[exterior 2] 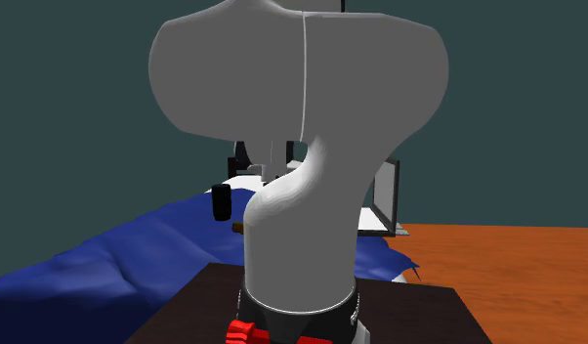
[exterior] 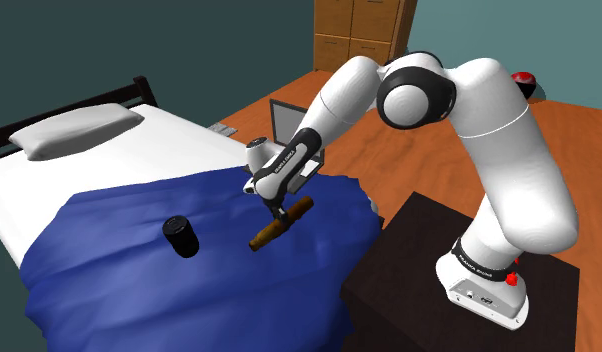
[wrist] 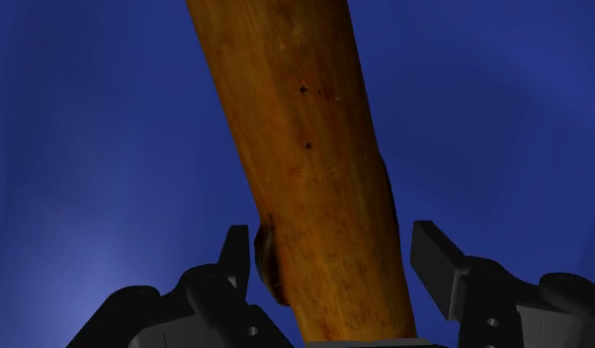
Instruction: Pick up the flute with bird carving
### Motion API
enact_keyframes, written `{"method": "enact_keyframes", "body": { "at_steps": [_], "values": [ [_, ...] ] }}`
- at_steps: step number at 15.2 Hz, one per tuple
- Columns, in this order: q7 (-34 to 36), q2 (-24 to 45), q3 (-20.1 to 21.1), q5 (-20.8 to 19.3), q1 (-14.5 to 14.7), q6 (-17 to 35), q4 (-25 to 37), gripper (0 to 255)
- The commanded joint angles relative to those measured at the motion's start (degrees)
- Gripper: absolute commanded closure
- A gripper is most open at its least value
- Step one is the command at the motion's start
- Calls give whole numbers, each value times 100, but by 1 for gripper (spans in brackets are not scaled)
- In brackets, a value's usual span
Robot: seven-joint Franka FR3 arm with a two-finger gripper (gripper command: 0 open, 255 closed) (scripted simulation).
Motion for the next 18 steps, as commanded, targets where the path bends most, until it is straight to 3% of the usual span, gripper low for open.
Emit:
{"method": "enact_keyframes", "body": {
  "at_steps": [1,8,18],
  "values": [
    [1,17,-1,0,1,14,-1,255],
    [9,12,1,1,7,-4,11,255],
    [17,-618,30,30,-18,-468,-154,255]
  ]
}}
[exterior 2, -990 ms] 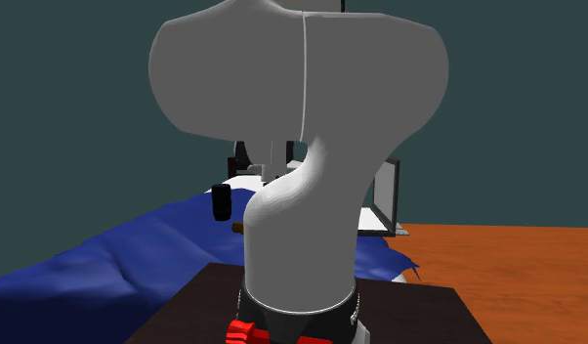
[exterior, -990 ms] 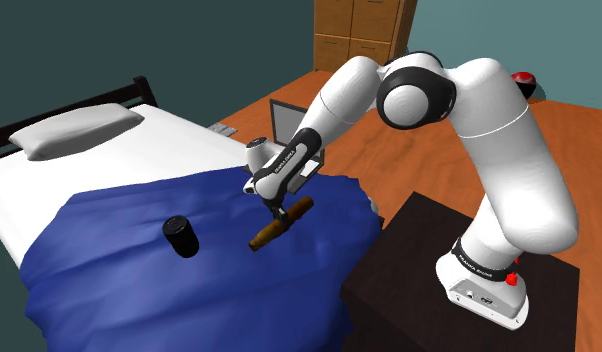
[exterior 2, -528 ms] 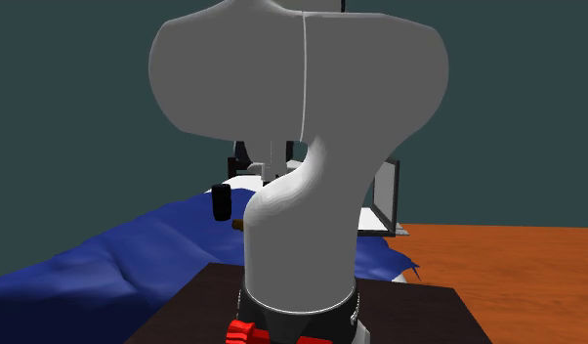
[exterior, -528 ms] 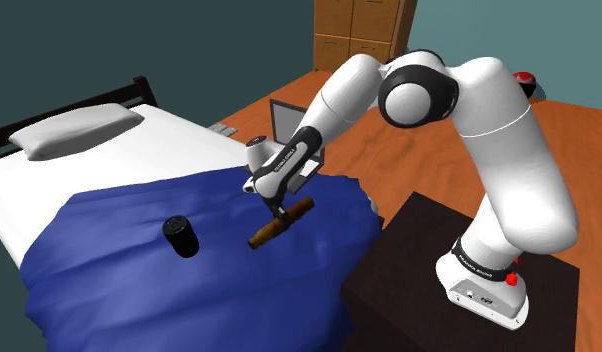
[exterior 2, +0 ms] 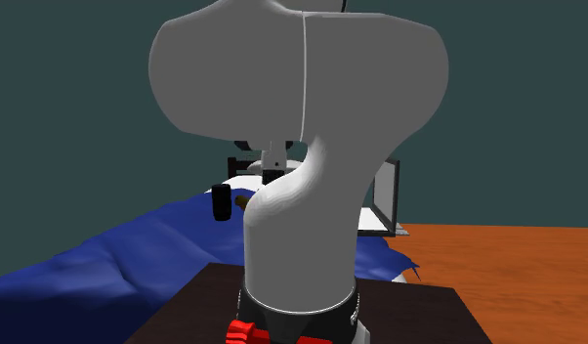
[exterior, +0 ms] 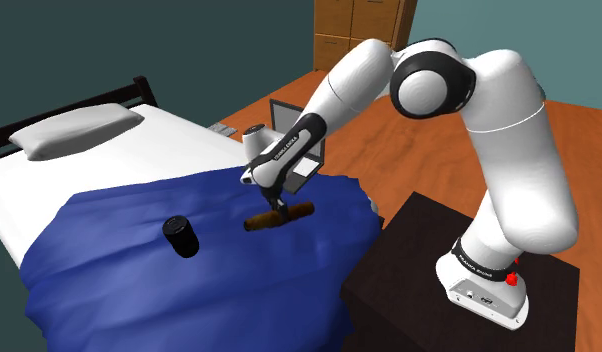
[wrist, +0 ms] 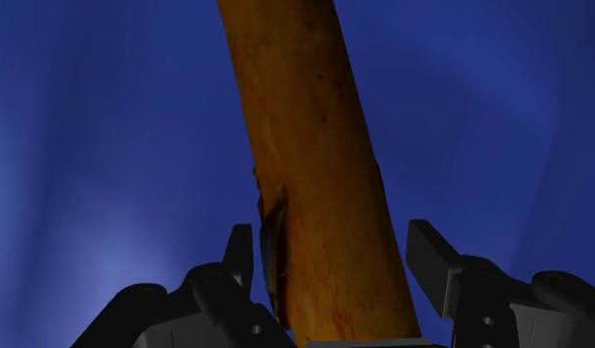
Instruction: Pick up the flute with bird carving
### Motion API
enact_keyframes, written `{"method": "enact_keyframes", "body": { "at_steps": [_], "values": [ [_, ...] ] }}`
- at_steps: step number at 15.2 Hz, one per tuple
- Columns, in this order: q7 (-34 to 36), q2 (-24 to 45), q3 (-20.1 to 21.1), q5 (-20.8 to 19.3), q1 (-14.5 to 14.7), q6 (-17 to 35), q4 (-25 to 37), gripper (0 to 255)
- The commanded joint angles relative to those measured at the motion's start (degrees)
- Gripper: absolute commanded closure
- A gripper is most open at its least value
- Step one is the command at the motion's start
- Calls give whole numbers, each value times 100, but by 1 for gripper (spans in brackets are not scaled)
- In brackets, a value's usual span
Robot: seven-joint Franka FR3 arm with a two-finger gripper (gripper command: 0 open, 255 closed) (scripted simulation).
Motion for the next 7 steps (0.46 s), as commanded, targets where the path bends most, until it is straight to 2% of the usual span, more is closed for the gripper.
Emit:
{"method": "enact_keyframes", "body": {
  "at_steps": [1,7],
  "values": [
    [-5,-143,5,7,-11,-111,-29,255],
    [-2,-383,16,20,-20,-325,-55,255]
  ]
}}
